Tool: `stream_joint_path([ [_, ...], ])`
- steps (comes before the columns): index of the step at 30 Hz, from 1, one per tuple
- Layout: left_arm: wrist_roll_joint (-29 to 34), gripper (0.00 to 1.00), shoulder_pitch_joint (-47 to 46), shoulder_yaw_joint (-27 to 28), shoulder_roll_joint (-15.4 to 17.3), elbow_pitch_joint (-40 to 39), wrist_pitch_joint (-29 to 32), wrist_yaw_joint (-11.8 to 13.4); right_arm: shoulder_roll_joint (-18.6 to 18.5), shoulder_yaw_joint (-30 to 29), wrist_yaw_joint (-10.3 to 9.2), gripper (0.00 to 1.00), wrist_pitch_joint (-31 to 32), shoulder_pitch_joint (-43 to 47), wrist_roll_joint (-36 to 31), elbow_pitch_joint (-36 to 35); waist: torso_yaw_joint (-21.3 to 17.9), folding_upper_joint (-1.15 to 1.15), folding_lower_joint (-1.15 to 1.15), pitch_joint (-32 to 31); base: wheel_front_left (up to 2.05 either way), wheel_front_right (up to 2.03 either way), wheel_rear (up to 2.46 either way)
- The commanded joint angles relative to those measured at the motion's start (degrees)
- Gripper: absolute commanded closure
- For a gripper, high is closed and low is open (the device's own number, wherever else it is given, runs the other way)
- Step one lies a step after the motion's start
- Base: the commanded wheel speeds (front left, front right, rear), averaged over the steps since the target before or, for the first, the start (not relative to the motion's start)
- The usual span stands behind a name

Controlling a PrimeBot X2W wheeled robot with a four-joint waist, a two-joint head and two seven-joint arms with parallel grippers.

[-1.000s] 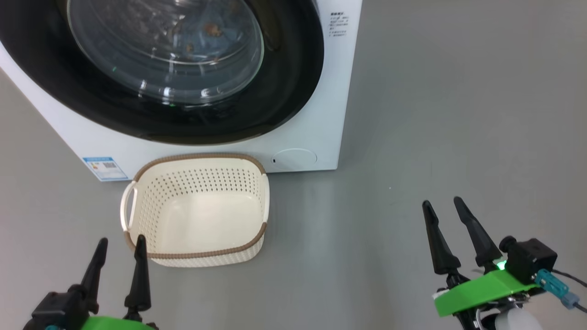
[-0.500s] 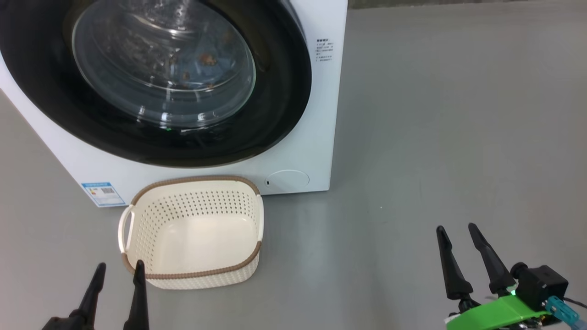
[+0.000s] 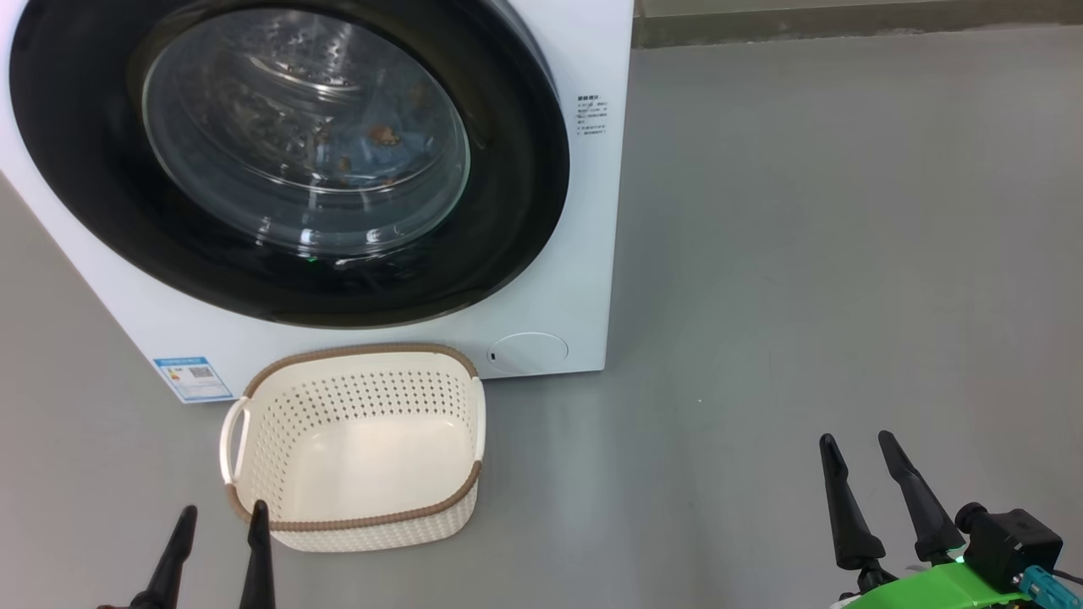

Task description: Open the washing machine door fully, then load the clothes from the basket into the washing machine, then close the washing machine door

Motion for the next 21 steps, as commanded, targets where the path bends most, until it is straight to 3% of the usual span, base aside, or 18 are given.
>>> stream_joint_path([
  [1, 0.7, 0.0, -0.9, 2.0, 0.2, -1.8, -0.4, -0.1, -0.2, 1.3, -0.33, 0.0, -0.1, -0.4, 0.0, -1.7, 0.2, 0.0, 0.0, 0.0, 0.0, 0.0, 0.0],
  [21, 0.8, 0.0, -0.6, 2.2, -0.2, -2.0, -0.4, -0.1, -0.2, 1.0, -0.33, 0.0, -0.1, -0.4, 0.8, -1.4, 0.3, 0.0, 0.0, -0.2, 0.0, 0.0, 0.0],
])
